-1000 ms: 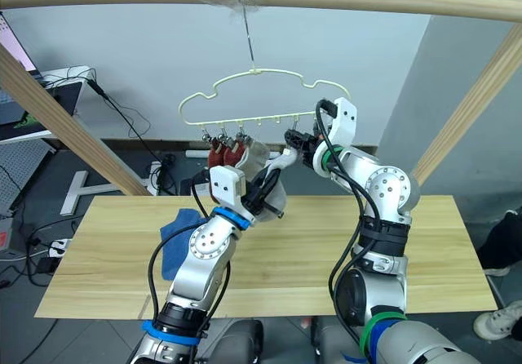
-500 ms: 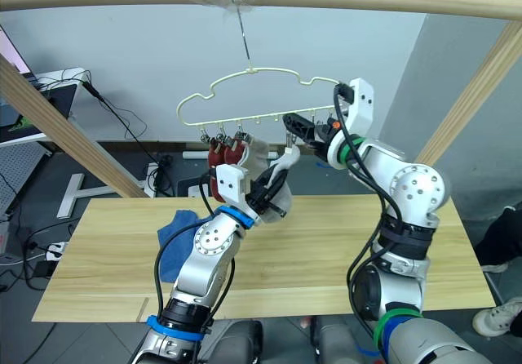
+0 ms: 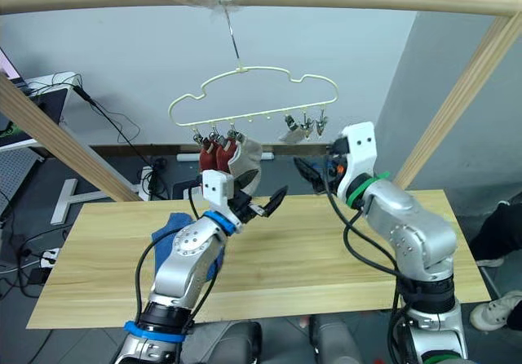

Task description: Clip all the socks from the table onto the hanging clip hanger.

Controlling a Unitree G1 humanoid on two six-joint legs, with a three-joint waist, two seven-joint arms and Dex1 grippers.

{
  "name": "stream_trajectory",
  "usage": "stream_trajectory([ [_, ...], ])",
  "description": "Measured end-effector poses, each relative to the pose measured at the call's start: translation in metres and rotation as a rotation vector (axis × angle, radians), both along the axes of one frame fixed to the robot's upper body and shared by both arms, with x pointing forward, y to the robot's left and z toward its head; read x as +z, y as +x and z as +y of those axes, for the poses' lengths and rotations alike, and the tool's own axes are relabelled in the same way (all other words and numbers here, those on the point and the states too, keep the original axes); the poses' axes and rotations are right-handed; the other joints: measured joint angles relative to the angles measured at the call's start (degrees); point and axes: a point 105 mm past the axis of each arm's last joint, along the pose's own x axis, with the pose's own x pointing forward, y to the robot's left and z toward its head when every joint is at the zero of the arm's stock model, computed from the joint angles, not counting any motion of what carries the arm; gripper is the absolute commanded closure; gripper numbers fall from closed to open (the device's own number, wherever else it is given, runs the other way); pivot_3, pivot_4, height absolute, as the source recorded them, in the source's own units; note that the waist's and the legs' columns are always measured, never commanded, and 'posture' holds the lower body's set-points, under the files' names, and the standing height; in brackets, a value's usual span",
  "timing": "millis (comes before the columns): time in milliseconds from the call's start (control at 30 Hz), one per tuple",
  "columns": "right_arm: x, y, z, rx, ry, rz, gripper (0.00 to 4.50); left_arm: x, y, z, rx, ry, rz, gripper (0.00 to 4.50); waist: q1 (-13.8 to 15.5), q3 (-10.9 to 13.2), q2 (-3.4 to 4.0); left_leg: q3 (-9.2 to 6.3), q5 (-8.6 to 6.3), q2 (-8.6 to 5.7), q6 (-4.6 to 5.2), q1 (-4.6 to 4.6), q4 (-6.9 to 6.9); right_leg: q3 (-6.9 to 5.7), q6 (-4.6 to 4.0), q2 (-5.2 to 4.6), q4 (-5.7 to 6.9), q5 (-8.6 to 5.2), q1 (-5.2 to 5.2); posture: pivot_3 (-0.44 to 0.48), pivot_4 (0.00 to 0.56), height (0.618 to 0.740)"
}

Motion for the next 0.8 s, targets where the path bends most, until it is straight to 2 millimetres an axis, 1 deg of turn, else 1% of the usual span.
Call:
stream_trajectory([
  [33, 0.000, 0.001, 0.003, -0.020, -0.026, -0.054, 0.38, 0.001, -0.006, 0.008, -0.004, 0.002, 0.011, 0.00, -0.04, 0.00, 0.00, 0.01, 0.00, 0.01, 0.00, 0.01, 0.00, 0.01, 0.00, 0.00, -0.02, 0.00, 0.00, -0.016, 0.221, 0.740],
  [67, 0.001, 0.001, 0.002, -0.044, -0.041, -0.095, 0.68, 0.000, -0.013, 0.016, -0.013, 0.029, 0.016, 0.00, -0.26, 0.00, -0.01, 0.02, 0.00, 0.04, 0.00, 0.02, -0.03, 0.03, 0.00, 0.00, -0.03, 0.00, 0.00, -0.006, 0.220, 0.740],
  [100, 0.001, 0.001, 0.002, -0.053, -0.045, -0.108, 0.99, 0.000, -0.016, 0.020, -0.012, 0.037, 0.018, 0.00, -0.31, 0.01, -0.01, 0.01, 0.00, 0.06, -0.01, 0.03, -0.04, 0.04, 0.00, 0.00, -0.02, 0.00, 0.00, -0.006, 0.220, 0.740],
  [133, 0.002, 0.004, 0.000, -0.092, -0.048, -0.148, 1.34, 0.000, -0.024, 0.033, -0.009, 0.061, 0.031, 0.00, -0.32, 0.01, -0.01, 0.00, 0.00, 0.12, -0.01, 0.02, -0.05, 0.02, 0.00, 0.00, -0.02, 0.00, -0.02, 0.001, 0.218, 0.740],
  [167, 0.003, 0.005, 0.000, -0.111, -0.051, -0.165, 1.58, 0.002, -0.027, 0.039, -0.007, 0.070, 0.035, 0.00, -0.22, 0.01, -0.01, -0.01, 0.01, 0.12, -0.02, 0.02, -0.04, 0.02, 0.00, -0.01, -0.01, 0.00, -0.03, 0.010, 0.216, 0.740],
  [233, 0.003, 0.009, 0.001, -0.139, -0.045, -0.186, 1.58, 0.011, -0.031, 0.048, -0.003, 0.073, 0.028, 0.00, 0.04, 0.00, -0.01, -0.04, 0.02, 0.12, -0.04, 0.02, -0.01, 0.00, 0.00, -0.02, 0.00, 0.00, -0.01, 0.010, 0.216, 0.740],
  [333, -0.001, 0.010, 0.010, -0.130, -0.040, -0.192, 1.58, 0.028, -0.032, 0.056, 0.019, 0.041, 0.011, 0.00, 0.61, 0.00, -0.01, -0.02, 0.03, 0.07, -0.05, 0.02, 0.03, 0.02, 0.01, -0.07, 0.00, 0.00, 0.02, 0.036, 0.210, 0.740],
  [433, 0.000, 0.013, 0.013, -0.135, -0.026, -0.210, 1.58, 0.040, -0.028, 0.060, 0.040, 0.004, 0.014, 0.00, 1.28, 0.00, -0.02, -0.02, 0.03, 0.04, -0.05, 0.00, 0.05, 0.02, 0.03, -0.07, -0.02, 0.01, 0.03, 0.058, 0.206, 0.740],
  [567, 0.001, 0.021, 0.017, -0.154, -0.018, -0.225, 1.58, 0.061, -0.032, 0.057, 0.021, 0.033, -0.052, 0.00, 1.42, 0.00, -0.02, -0.02, 0.03, 0.08, -0.05, 0.00, 0.00, 0.02, 0.02, -0.09, -0.04, 0.02, 0.01, 0.068, 0.202, 0.740],
  [600, 0.000, 0.022, 0.018, -0.156, -0.017, -0.226, 1.58, 0.062, -0.033, 0.056, 0.017, 0.033, -0.058, 0.00, 1.46, 0.00, -0.02, -0.02, 0.03, 0.08, -0.05, 0.01, -0.01, 0.02, 0.02, -0.10, -0.03, 0.02, 0.01, 0.068, 0.202, 0.740],
  [767, -0.005, 0.027, 0.018, -0.174, -0.019, -0.219, 1.58, 0.056, -0.035, 0.057, 0.027, 0.030, -0.037, 0.00, 1.54, 0.00, -0.02, -0.04, 0.03, 0.11, -0.05, 0.01, 0.00, 0.01, 0.01, -0.10, 0.01, 0.02, 0.00, 0.081, 0.195, 0.740],
  [800, -0.005, 0.028, 0.018, -0.176, -0.015, -0.220, 1.78, 0.056, -0.035, 0.057, 0.031, 0.027, -0.038, 0.00, 1.54, 0.00, -0.02, -0.03, 0.03, 0.11, -0.05, 0.01, 0.02, 0.02, 0.01, -0.10, 0.02, 0.03, 0.00, 0.081, 0.195, 0.740],
])
